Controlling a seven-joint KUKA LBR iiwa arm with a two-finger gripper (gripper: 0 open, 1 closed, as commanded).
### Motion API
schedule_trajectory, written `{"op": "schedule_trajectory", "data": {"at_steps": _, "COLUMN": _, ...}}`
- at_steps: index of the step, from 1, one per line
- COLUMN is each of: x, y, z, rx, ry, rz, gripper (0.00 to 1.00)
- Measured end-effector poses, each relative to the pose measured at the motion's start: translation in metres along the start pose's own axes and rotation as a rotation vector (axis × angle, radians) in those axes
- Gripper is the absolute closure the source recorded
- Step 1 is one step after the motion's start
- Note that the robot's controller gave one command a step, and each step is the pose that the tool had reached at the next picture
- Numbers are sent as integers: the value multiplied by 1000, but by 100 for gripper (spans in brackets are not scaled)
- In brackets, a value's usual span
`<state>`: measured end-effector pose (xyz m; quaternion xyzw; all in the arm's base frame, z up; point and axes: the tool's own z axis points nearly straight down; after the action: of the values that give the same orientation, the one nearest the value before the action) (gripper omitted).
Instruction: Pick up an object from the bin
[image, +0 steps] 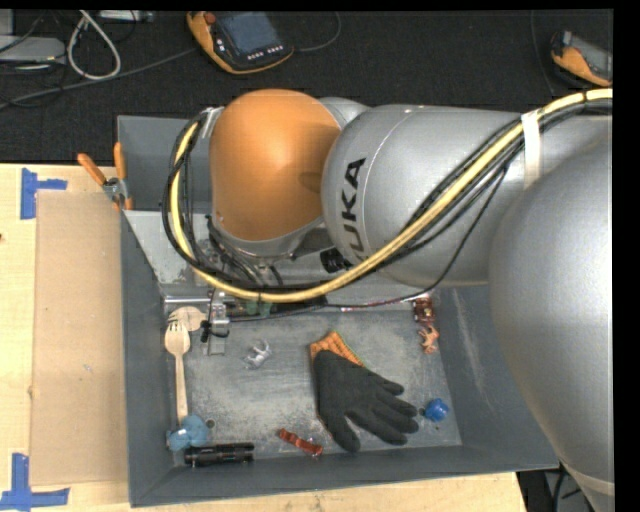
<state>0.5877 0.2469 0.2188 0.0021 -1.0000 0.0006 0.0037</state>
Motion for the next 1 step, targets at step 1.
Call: {"op": "schedule_trajectory", "data": {"at_steps": 1, "x": -1, "y": -2, "z": -5, "rx": -2, "ry": -7, "rz": 5, "gripper": 0}}
